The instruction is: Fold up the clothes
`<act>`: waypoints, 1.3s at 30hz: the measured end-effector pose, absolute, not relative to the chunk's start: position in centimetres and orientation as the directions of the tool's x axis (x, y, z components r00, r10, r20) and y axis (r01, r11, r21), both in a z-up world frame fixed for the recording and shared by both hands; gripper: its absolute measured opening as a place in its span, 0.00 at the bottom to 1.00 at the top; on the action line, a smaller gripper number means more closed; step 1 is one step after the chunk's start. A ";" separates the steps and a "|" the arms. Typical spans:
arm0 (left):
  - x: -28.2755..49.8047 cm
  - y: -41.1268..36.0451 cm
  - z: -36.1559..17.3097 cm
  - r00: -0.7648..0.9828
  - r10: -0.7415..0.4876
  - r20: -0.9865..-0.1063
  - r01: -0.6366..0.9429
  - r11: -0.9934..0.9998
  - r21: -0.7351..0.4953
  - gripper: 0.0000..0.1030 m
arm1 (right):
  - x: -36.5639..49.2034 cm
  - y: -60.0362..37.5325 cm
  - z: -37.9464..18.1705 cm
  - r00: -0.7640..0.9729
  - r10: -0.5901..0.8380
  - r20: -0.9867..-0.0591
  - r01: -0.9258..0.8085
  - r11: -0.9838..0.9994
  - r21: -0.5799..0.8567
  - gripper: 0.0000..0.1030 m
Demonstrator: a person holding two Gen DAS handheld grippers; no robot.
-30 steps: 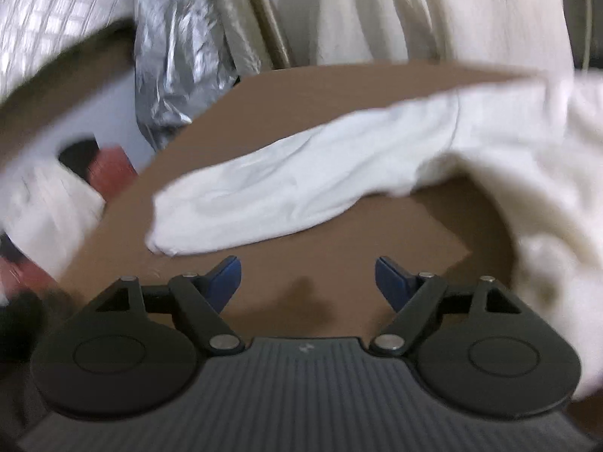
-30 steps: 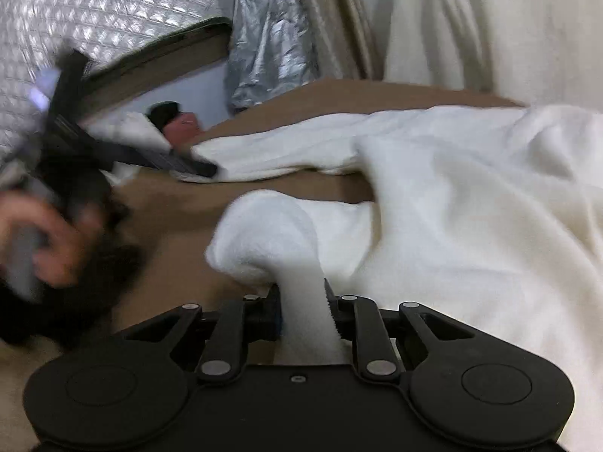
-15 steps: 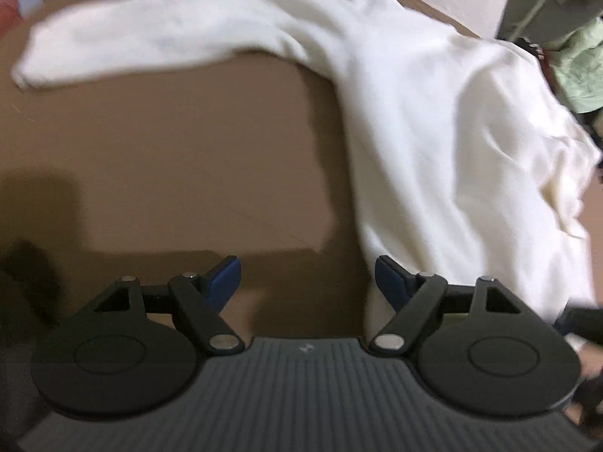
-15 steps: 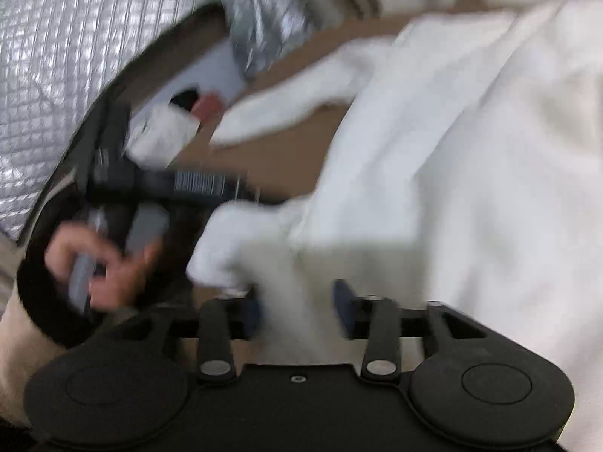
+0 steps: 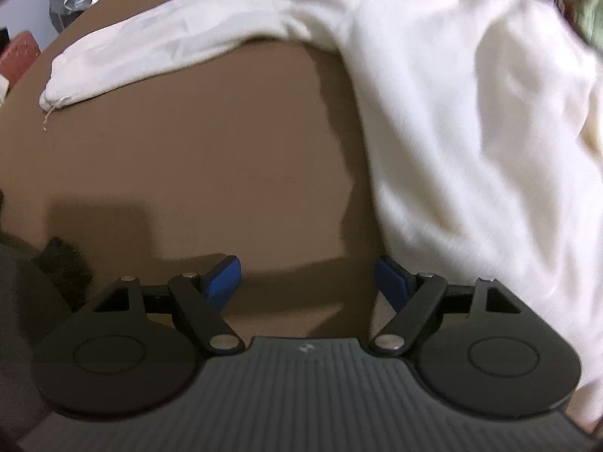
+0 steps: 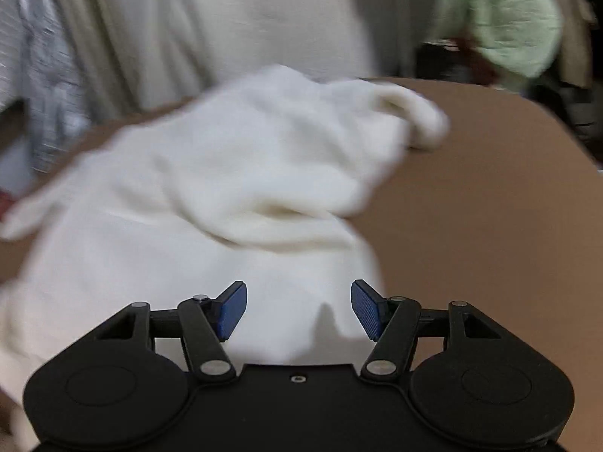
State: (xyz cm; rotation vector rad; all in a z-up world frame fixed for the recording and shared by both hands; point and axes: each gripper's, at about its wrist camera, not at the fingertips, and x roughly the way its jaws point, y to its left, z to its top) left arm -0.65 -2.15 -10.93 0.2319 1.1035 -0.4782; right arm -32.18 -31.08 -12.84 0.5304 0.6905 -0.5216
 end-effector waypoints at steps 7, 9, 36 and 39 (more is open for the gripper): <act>-2.1 -2.9 -9.6 0.416 -0.256 -0.873 0.493 0.870 -0.020 0.76 | -35.0 -30.9 -16.2 0.600 -0.376 -0.706 0.687 0.695 0.214 0.66; -2.6 -3.6 -9.2 0.437 -0.237 -0.868 0.500 0.866 0.016 0.76 | -34.8 -29.9 -16.7 0.605 -0.388 -0.695 0.684 0.700 0.205 0.55; -11.3 -15.4 -2.6 0.475 -0.418 -0.774 0.663 0.748 0.003 0.76 | -42.0 -24.0 -11.8 0.774 -0.198 -0.601 0.517 0.745 0.421 0.12; -12.7 -17.5 -2.2 0.407 -0.487 -0.773 0.704 0.706 -0.074 0.76 | -41.9 -23.8 -11.4 0.793 -0.174 -0.584 0.495 0.744 0.449 0.13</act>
